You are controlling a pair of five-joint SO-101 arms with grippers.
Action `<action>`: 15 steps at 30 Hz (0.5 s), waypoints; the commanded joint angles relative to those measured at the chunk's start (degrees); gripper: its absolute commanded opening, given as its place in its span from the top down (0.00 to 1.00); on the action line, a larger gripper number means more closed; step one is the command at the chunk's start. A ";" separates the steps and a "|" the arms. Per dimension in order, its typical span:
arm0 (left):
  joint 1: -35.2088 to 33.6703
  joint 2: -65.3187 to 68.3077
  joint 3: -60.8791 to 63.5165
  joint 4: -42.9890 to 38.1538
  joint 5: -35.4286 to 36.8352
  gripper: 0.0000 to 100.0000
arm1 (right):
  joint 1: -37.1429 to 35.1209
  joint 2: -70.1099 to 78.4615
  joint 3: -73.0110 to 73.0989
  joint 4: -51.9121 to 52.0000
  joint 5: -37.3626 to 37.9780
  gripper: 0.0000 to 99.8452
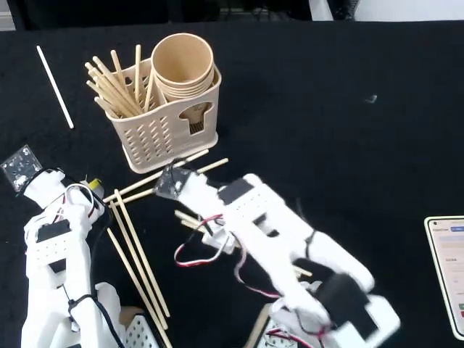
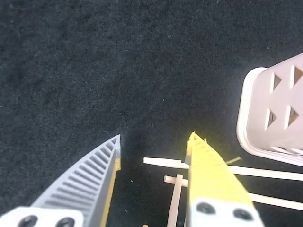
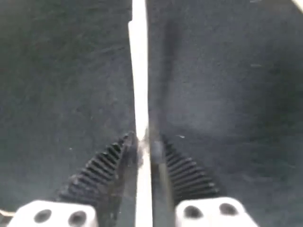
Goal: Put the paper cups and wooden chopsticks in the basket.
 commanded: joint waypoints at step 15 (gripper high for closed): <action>-0.57 -1.05 -0.66 -0.53 0.09 0.77 | -0.79 16.22 -10.68 -1.58 -0.79 0.98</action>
